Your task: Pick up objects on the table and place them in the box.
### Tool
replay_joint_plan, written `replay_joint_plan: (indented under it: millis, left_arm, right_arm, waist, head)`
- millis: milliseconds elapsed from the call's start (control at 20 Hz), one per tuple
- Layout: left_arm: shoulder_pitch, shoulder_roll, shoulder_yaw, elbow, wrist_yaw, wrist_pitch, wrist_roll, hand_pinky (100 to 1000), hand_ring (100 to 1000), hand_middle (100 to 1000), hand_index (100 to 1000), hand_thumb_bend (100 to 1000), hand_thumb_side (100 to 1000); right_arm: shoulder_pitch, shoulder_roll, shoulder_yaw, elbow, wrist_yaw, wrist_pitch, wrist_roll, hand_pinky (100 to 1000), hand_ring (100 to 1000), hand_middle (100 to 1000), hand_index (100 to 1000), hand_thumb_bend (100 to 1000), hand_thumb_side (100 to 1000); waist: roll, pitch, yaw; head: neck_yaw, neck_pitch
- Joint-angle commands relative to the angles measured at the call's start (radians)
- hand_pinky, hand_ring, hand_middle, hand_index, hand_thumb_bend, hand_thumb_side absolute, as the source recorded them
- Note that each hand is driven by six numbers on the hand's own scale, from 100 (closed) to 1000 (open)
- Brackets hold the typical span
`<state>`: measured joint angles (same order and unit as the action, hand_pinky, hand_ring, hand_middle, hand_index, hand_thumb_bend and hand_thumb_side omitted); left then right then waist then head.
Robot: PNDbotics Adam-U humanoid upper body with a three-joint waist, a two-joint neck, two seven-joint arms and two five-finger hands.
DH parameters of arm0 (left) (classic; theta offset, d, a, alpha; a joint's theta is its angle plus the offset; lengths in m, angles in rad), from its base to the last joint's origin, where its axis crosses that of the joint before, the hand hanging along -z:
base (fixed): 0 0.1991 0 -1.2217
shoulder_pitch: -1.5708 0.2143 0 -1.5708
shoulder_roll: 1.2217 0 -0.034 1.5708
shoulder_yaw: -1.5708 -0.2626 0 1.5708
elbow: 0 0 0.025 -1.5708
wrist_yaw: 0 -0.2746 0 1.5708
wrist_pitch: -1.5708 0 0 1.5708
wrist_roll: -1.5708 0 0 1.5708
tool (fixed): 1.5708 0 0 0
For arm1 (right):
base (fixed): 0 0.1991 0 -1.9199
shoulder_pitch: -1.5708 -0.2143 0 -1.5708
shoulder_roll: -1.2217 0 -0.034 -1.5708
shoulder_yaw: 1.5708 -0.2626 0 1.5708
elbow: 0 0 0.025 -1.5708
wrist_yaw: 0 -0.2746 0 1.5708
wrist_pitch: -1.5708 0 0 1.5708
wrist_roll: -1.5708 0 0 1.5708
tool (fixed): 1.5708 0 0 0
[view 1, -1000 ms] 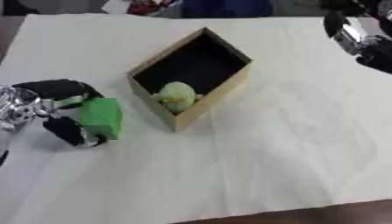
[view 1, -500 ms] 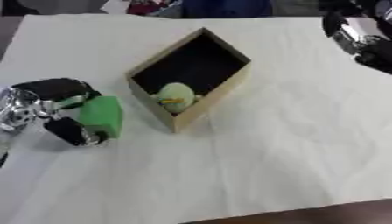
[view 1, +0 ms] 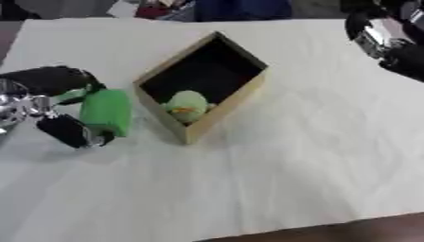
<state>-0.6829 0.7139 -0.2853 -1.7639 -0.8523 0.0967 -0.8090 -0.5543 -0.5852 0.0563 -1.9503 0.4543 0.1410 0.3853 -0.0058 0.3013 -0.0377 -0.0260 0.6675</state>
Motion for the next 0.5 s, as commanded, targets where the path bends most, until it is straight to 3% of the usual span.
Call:
replay_joint_plan:
  millis: [50,500]
  left_arm:
    - [-0.044,0.036,0.032,-0.045,0.013,0.009,-0.011,661,756,606,795,100,510]
    - [-0.197,-0.044,0.045,-0.026,0.016,0.042,0.007,625,739,611,798,128,546]
  right_arm:
    - [-0.009,-0.014,-0.011,-0.005,-0.002,-0.001,-0.005,877,870,800,901,108,927]
    - [-0.019,-0.012,-0.005,-0.005,-0.001,-0.002,-0.005,876,869,800,898,103,924]
  waist:
    - [0.004,-0.025,-0.002]
    - [0.003,-0.03,-0.011]
  head:
    - [-0.004,0.004]
    - [0.001,0.007]
